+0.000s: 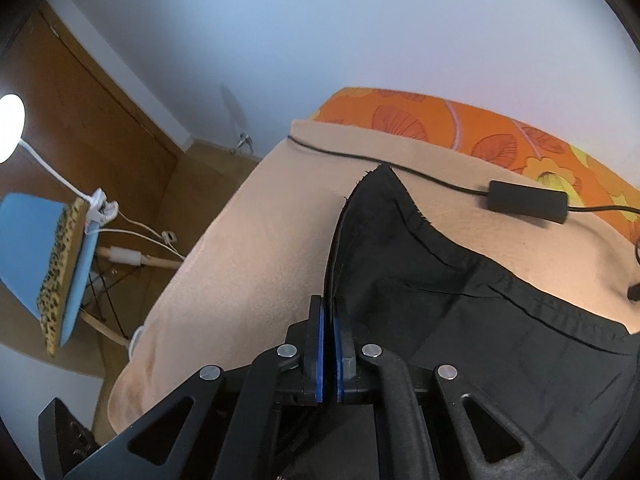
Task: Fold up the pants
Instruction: 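Grasp the trouser leg end with the left gripper while the right gripper grasps beside it, then lift the trouser leg end with both grippers and fold it over onto the waistband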
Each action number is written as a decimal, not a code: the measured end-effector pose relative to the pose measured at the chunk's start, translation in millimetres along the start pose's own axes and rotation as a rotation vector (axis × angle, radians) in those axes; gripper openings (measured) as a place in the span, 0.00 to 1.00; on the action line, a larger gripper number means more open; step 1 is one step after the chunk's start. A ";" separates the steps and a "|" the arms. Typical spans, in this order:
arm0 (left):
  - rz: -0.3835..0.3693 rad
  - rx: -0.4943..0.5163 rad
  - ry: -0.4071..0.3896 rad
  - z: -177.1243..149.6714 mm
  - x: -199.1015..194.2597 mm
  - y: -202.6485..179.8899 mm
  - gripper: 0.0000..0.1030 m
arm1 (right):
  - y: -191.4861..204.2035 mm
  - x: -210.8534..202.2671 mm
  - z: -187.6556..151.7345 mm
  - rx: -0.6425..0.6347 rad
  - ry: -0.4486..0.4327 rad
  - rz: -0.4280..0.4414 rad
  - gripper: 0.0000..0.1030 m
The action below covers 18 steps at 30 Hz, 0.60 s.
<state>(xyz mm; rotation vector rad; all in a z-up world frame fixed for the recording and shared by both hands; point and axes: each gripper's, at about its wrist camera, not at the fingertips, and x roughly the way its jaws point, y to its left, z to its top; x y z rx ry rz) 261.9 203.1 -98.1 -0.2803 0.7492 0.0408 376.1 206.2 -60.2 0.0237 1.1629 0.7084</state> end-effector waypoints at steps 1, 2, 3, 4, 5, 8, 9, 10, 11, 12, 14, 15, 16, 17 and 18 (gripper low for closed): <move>-0.007 0.006 -0.003 0.2 -1.4 -1.3 0.21 | -0.9 -2.4 -0.2 0.000 -0.006 -0.002 0.01; -0.006 0.029 -0.007 0.6 -3.7 -6.2 0.10 | -3.2 -6.3 -1.6 0.004 -0.014 -0.001 0.01; -0.002 0.049 -0.015 0.4 -6.2 -10.4 0.09 | -5.0 -8.4 -2.3 0.008 -0.018 0.002 0.01; -0.003 0.067 -0.023 0.2 -9.4 -16.3 0.09 | -7.0 -10.8 -3.2 0.013 -0.022 0.003 0.01; -0.006 0.084 -0.029 -0.1 -13.0 -22.2 0.09 | -10.0 -15.1 -4.7 0.017 -0.031 0.000 0.01; -0.016 0.103 -0.040 -1.3 -20.9 -34.7 0.07 | -17.7 -28.3 -8.4 0.027 -0.054 0.007 0.01; -0.023 0.107 -0.041 -1.7 -23.4 -38.9 0.07 | -18.8 -31.4 -9.2 0.031 -0.059 0.011 0.01; -0.026 0.112 -0.043 -1.8 -25.4 -43.0 0.07 | -20.6 -36.6 -10.8 0.032 -0.065 0.013 0.01; -0.030 0.121 -0.046 -2.0 -28.2 -48.3 0.07 | -23.2 -42.7 -12.3 0.033 -0.072 0.016 0.01; -0.033 0.126 -0.049 -1.9 -29.7 -51.2 0.06 | -23.9 -46.0 -13.2 0.033 -0.078 0.017 0.01; -0.042 0.143 -0.056 -1.9 -34.3 -60.1 0.06 | -28.2 -55.7 -16.1 0.033 -0.091 0.015 0.01; -0.047 0.149 -0.059 -3.4 -37.8 -61.1 0.05 | -32.6 -60.5 -19.0 0.033 -0.094 0.015 0.01; -0.055 0.154 -0.061 -4.6 -41.0 -63.6 0.05 | -36.0 -64.8 -21.0 0.038 -0.099 0.018 0.01; -0.064 0.156 -0.062 -5.7 -43.7 -67.1 0.05 | -40.2 -69.2 -22.6 0.045 -0.104 0.022 0.01; -0.067 0.158 -0.061 -5.4 -43.0 -69.2 0.05 | -41.9 -72.3 -24.2 0.050 -0.108 0.026 0.01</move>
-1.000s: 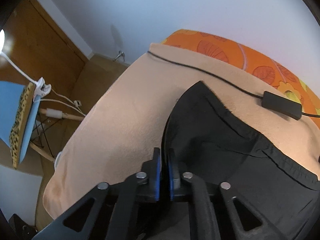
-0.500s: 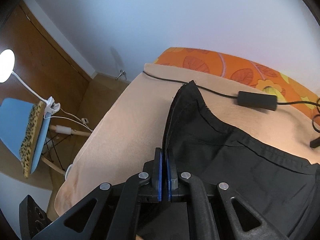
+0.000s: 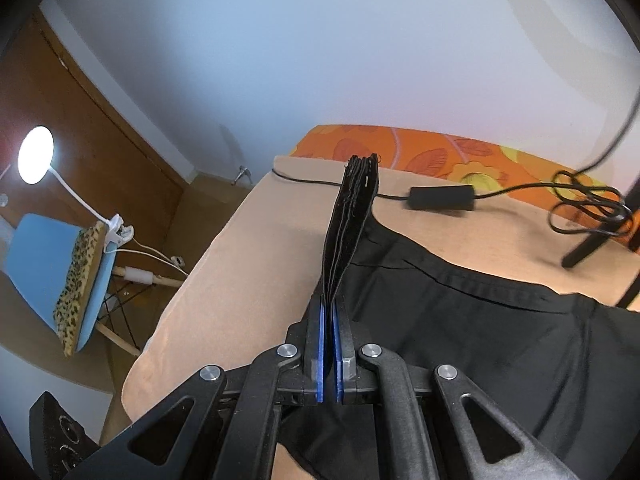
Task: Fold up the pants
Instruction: 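Lift the trouser leg end with both grippers and fold it over onto the waistband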
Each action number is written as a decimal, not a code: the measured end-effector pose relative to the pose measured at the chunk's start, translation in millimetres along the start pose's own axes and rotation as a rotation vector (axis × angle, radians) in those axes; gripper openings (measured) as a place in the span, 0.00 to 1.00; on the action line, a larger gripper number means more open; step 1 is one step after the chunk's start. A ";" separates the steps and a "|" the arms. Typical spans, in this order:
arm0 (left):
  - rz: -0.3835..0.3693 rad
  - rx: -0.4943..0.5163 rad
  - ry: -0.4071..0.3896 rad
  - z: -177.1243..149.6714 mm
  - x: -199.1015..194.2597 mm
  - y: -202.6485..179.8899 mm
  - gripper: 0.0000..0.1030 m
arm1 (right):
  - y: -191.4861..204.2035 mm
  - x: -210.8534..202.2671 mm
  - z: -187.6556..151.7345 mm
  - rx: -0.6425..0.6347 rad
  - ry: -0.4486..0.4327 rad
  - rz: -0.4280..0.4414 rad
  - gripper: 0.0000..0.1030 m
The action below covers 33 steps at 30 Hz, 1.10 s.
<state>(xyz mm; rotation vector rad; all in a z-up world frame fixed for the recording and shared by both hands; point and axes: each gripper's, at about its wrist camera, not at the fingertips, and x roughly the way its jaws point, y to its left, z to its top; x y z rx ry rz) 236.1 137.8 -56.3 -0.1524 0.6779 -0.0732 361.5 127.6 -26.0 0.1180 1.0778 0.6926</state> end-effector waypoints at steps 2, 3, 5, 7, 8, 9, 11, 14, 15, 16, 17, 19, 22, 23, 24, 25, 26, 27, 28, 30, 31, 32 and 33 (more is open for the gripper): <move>-0.009 0.003 0.005 1.0 -1.6 -3.3 0.05 | -6.4 -8.2 -3.1 0.011 -0.009 0.012 0.01; -0.016 0.005 0.007 1.3 -5.4 -9.1 0.05 | -8.1 -11.3 -4.7 0.014 -0.013 0.014 0.01; -0.020 0.016 0.005 1.8 -10.5 -17.1 0.05 | -14.3 -20.8 -9.0 0.021 -0.022 0.018 0.01; -0.029 0.019 0.005 2.7 -12.0 -24.5 0.05 | -21.5 -30.2 -13.2 0.030 -0.032 0.023 0.01; -0.033 0.022 0.005 3.3 -12.9 -28.7 0.05 | -25.6 -36.4 -15.9 0.035 -0.038 0.026 0.01; -0.038 0.024 0.004 3.5 -14.6 -34.1 0.05 | -29.4 -41.7 -18.3 0.038 -0.043 0.027 0.01; -0.051 0.033 0.005 3.3 -17.7 -47.7 0.05 | -38.2 -54.6 -24.5 0.042 -0.055 0.024 0.01; -0.067 0.046 0.013 0.6 -15.0 -70.3 0.05 | -53.6 -71.1 -33.7 0.047 -0.065 0.009 0.01; -0.073 0.049 0.018 -0.7 -13.6 -76.4 0.05 | -57.8 -74.3 -35.3 0.049 -0.066 0.004 0.01; -0.080 0.057 0.026 -3.3 -11.4 -86.5 0.05 | -65.0 -79.3 -38.7 0.054 -0.067 -0.005 0.01; -0.087 0.063 0.031 -5.6 -9.5 -94.2 0.05 | -70.5 -83.0 -41.2 0.058 -0.068 -0.011 0.01; -0.109 0.083 0.047 -13.1 -4.9 -118.3 0.05 | -87.1 -92.3 -48.9 0.072 -0.070 -0.029 0.01; -0.147 0.112 0.065 -22.6 2.1 -153.0 0.05 | -112.0 -107.2 -62.7 0.085 -0.072 -0.060 0.01; -0.160 0.121 0.070 -25.0 4.3 -163.9 0.05 | -122.5 -112.8 -68.4 0.091 -0.072 -0.073 0.01; -0.170 0.131 0.074 -26.6 7.0 -173.1 0.05 | -129.0 -116.1 -71.9 0.098 -0.072 -0.081 0.01; -0.180 0.141 0.078 -28.2 8.8 -182.1 0.05 | -139.9 -121.3 -77.4 0.108 -0.073 -0.090 0.01; -0.196 0.151 0.084 -30.3 11.4 -194.3 0.05 | -151.3 -126.9 -83.3 0.121 -0.076 -0.096 0.01; -0.207 0.157 0.088 -31.5 13.0 -202.8 0.05 | -158.2 -130.3 -86.9 0.129 -0.078 -0.101 0.01; -0.220 0.166 0.092 -31.8 14.9 -212.2 0.05 | -168.4 -135.6 -92.3 0.139 -0.081 -0.110 0.01; -0.242 0.179 0.096 -31.3 17.5 -229.1 0.05 | -184.3 -144.6 -101.1 0.155 -0.089 -0.121 0.01; -0.253 0.182 0.099 -32.3 19.5 -236.8 0.05 | -192.7 -150.3 -104.6 0.168 -0.096 -0.122 0.01; -0.262 0.185 0.103 -33.6 22.7 -246.1 0.05 | -201.3 -155.5 -108.9 0.181 -0.103 -0.122 0.01; -0.269 0.186 0.106 -33.5 24.4 -251.2 0.05 | -206.7 -158.6 -110.9 0.188 -0.108 -0.121 0.01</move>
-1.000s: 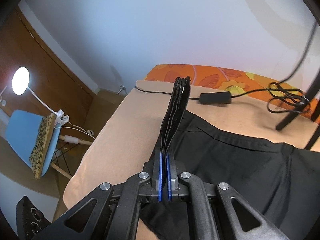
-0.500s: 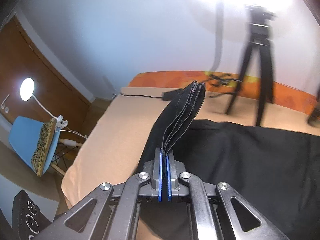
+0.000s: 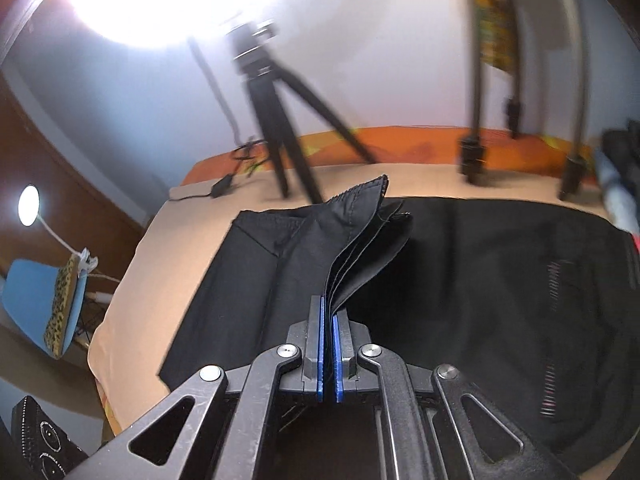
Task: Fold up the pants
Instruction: 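Lift the trouser leg end with both grippers and fold it over onto the waistband, then open both grippers and release the half-folded trousers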
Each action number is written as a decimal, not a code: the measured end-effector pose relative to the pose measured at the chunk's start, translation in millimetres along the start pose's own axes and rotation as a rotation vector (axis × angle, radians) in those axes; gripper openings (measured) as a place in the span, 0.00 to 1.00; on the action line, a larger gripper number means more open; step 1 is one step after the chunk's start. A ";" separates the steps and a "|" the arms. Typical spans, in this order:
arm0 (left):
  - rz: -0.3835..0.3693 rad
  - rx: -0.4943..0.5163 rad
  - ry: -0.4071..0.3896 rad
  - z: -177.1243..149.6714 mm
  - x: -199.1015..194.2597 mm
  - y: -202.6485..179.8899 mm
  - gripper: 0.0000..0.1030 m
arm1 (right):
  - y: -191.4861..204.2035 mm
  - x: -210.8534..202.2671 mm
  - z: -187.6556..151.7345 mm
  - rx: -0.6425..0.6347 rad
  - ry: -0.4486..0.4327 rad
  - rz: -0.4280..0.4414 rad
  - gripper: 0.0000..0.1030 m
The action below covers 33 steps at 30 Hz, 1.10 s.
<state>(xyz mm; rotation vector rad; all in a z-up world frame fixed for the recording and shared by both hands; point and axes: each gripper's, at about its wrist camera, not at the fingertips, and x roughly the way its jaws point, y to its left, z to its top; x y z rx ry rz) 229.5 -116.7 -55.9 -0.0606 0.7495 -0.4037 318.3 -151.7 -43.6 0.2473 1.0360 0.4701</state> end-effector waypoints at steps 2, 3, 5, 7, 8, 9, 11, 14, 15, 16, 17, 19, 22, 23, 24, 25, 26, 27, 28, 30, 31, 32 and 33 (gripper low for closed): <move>-0.029 -0.001 0.018 0.9 6.2 -9.8 0.05 | -10.7 -5.6 -2.7 0.017 -0.012 0.002 0.01; -0.047 -0.002 0.033 4.5 10.2 -12.4 0.05 | -15.8 -8.4 -4.3 0.023 -0.017 0.004 0.01; -0.086 -0.012 0.064 5.5 10.3 -15.7 0.08 | -26.0 -13.9 -7.8 0.030 -0.027 0.001 0.01; -0.111 -0.030 0.074 13.1 7.1 -10.9 0.20 | -36.3 -19.1 -10.8 0.032 -0.038 -0.010 0.01; -0.122 -0.036 0.082 14.9 2.9 -9.5 0.30 | -41.9 -21.5 -12.0 0.042 -0.042 -0.006 0.01; -0.123 -0.035 0.079 16.1 -1.1 -8.9 0.37 | -49.7 -24.7 -12.5 0.050 -0.046 -0.002 0.01; -0.113 -0.025 0.061 20.0 -13.9 -5.9 0.43 | -60.5 -31.9 -13.3 0.055 -0.063 -0.016 0.01; -0.011 0.009 0.013 27.2 -25.1 10.5 0.46 | -74.9 -42.6 -11.9 0.061 -0.081 -0.025 0.01; 0.013 0.010 0.003 25.2 -27.1 19.4 0.46 | -79.7 -45.6 -11.6 0.061 -0.084 -0.027 0.01; 0.039 -0.001 -0.002 27.3 -27.7 31.7 0.46 | -85.2 -48.5 -11.8 0.064 -0.088 -0.030 0.01; 0.052 -0.015 0.000 27.6 -26.3 43.2 0.46 | -91.7 -50.1 -12.6 0.072 -0.088 -0.031 0.01; 0.118 -0.042 0.006 28.0 -18.4 66.1 0.46 | -100.6 -49.5 -13.4 0.092 -0.085 -0.037 0.01; 0.142 -0.098 0.039 15.5 -11.6 91.7 0.46 | -111.4 -49.1 -15.9 0.101 -0.080 -0.058 0.01; 0.153 -0.103 0.047 11.0 -11.1 94.3 0.46 | -112.9 -49.4 -16.2 0.098 -0.080 -0.068 0.01; 0.167 -0.102 0.057 8.4 -8.6 98.1 0.46 | -114.2 -50.2 -16.0 0.093 -0.082 -0.076 0.01; 0.181 -0.102 0.067 6.3 -5.9 101.5 0.46 | -115.7 -51.6 -15.9 0.086 -0.085 -0.090 0.01; 0.186 -0.104 0.072 5.4 -4.8 102.5 0.46 | -118.0 -52.8 -15.8 0.082 -0.087 -0.105 0.01; 0.187 -0.110 0.074 5.0 -5.4 104.1 0.46 | -121.2 -54.2 -16.5 0.083 -0.089 -0.114 0.01; 0.189 -0.113 0.073 5.2 -5.8 105.8 0.46 | -125.6 -54.8 -17.1 0.090 -0.089 -0.126 0.01; 0.194 -0.118 0.071 7.5 -5.7 107.3 0.46 | -134.8 -55.8 -18.9 0.108 -0.087 -0.139 0.01; 0.192 -0.124 0.068 8.0 -6.2 108.7 0.46 | -138.8 -57.3 -19.6 0.113 -0.087 -0.149 0.01; 0.189 -0.131 0.064 8.0 -6.7 110.4 0.46 | -141.6 -60.4 -19.8 0.114 -0.092 -0.164 0.01; 0.188 -0.135 0.061 11.1 -4.7 111.6 0.46 | -141.4 -63.8 -20.0 0.111 -0.099 -0.173 0.01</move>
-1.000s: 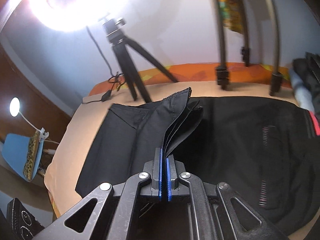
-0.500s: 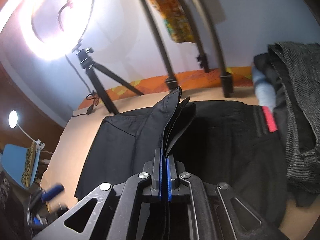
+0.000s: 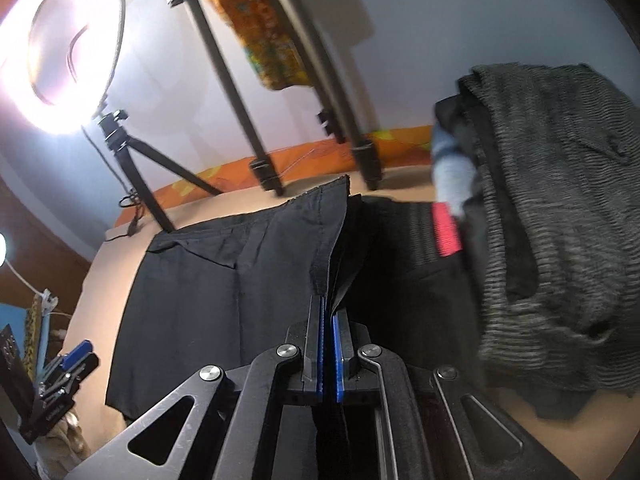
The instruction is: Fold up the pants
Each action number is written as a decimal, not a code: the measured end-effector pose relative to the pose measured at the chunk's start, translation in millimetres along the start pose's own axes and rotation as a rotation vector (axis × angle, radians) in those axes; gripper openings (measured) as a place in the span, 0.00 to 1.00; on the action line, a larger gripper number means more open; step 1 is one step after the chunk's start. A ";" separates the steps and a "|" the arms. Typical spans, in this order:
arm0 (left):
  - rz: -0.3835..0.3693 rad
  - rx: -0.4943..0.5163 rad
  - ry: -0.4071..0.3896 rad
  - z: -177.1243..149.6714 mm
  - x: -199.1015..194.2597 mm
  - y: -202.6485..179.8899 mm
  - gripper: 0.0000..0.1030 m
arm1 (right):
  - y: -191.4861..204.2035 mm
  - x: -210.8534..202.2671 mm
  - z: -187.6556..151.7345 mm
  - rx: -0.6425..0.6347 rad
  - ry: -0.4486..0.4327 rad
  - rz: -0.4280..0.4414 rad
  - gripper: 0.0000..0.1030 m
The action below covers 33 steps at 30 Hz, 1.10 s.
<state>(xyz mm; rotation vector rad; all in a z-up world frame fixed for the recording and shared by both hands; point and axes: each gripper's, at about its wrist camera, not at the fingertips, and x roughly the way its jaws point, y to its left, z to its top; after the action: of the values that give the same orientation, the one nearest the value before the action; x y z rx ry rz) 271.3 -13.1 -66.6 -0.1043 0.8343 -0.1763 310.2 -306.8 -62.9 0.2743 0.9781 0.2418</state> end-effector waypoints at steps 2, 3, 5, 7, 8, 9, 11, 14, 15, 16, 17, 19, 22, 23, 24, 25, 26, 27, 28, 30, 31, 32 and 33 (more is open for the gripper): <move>-0.002 -0.010 -0.003 0.2 -1.8 1.7 0.46 | -1.7 -12.2 2.7 -0.013 -0.035 -0.012 0.01; -0.005 -0.014 -0.003 -1.6 -2.9 2.1 0.46 | -2.5 -17.7 4.3 -0.018 -0.051 -0.016 0.01; -0.006 -0.018 0.002 -1.9 -0.2 1.4 0.46 | -5.3 -20.6 4.7 -0.024 -0.060 -0.036 0.01; 0.001 -0.011 0.004 -3.9 -0.5 -1.6 0.46 | -7.4 -13.9 1.7 -0.033 -0.041 -0.076 0.01; 0.007 0.000 0.005 -5.0 0.7 -3.8 0.46 | -8.2 -8.4 -0.5 -0.040 -0.026 -0.093 0.01; 0.011 0.008 0.006 -5.5 0.5 -5.7 0.46 | -8.3 -3.4 -2.2 -0.050 -0.014 -0.106 0.01; 0.017 0.027 0.015 -8.1 4.1 -9.7 0.46 | -6.7 2.8 -4.2 -0.071 -0.003 -0.138 0.01; 0.029 0.047 0.030 -12.1 10.6 -12.1 0.46 | -6.8 2.5 -3.2 -0.073 0.003 -0.164 0.12; 0.037 0.057 0.040 -14.1 14.3 -13.1 0.46 | -6.1 0.2 -1.8 -0.080 -0.001 -0.188 0.23; 0.042 0.064 0.048 -15.6 16.7 -13.6 0.46 | -3.4 -4.8 -0.4 -0.097 -0.020 -0.221 0.32; 0.047 0.070 0.058 -18.0 20.4 -14.0 0.46 | -0.3 -9.5 0.5 -0.113 -0.039 -0.240 0.34; 0.051 0.073 0.070 -20.9 24.3 -14.2 0.46 | 9.2 -21.3 3.0 -0.137 -0.079 -0.251 0.34; 0.057 0.076 0.074 -23.6 26.7 -14.5 0.46 | 33.0 -33.1 5.2 -0.181 -0.111 -0.165 0.34; 0.057 0.075 0.073 -24.3 26.7 -14.2 0.46 | 45.8 -34.6 5.6 -0.210 -0.115 -0.128 0.34; 0.056 0.071 0.074 -25.4 27.1 -13.6 0.46 | 56.8 -34.4 5.9 -0.231 -0.115 -0.098 0.32; 0.055 0.068 0.076 -25.8 27.5 -13.3 0.46 | 68.8 -32.5 6.4 -0.250 -0.112 -0.064 0.31; 0.054 0.068 0.077 -26.5 27.8 -12.9 0.46 | 83.1 -28.6 7.1 -0.270 -0.106 -0.024 0.30; 0.053 0.068 0.078 -27.0 28.2 -12.7 0.46 | 93.6 -24.0 7.3 -0.281 -0.101 -0.001 0.29; 0.051 0.064 0.077 -27.5 27.8 -12.2 0.46 | 107.6 -18.4 7.2 -0.299 -0.092 0.036 0.27; 0.045 0.057 0.079 -29.0 27.1 -11.1 0.46 | 128.6 -5.3 7.9 -0.308 -0.070 0.097 0.24; 0.043 0.057 0.079 -29.4 26.5 -10.8 0.46 | 139.8 4.9 9.2 -0.308 -0.052 0.124 0.23; 0.040 0.054 0.079 -29.8 25.9 -10.3 0.46 | 148.3 13.2 9.8 -0.313 -0.037 0.140 0.23; 0.034 0.048 0.082 -30.2 25.4 -9.4 0.46 | 158.2 23.3 11.1 -0.323 -0.018 0.152 0.22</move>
<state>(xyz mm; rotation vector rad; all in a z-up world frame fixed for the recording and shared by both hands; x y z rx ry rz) 264.5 -28.0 -103.7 -0.0377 0.9125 -0.1691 319.7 -152.0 -22.2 0.0548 0.8856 0.5293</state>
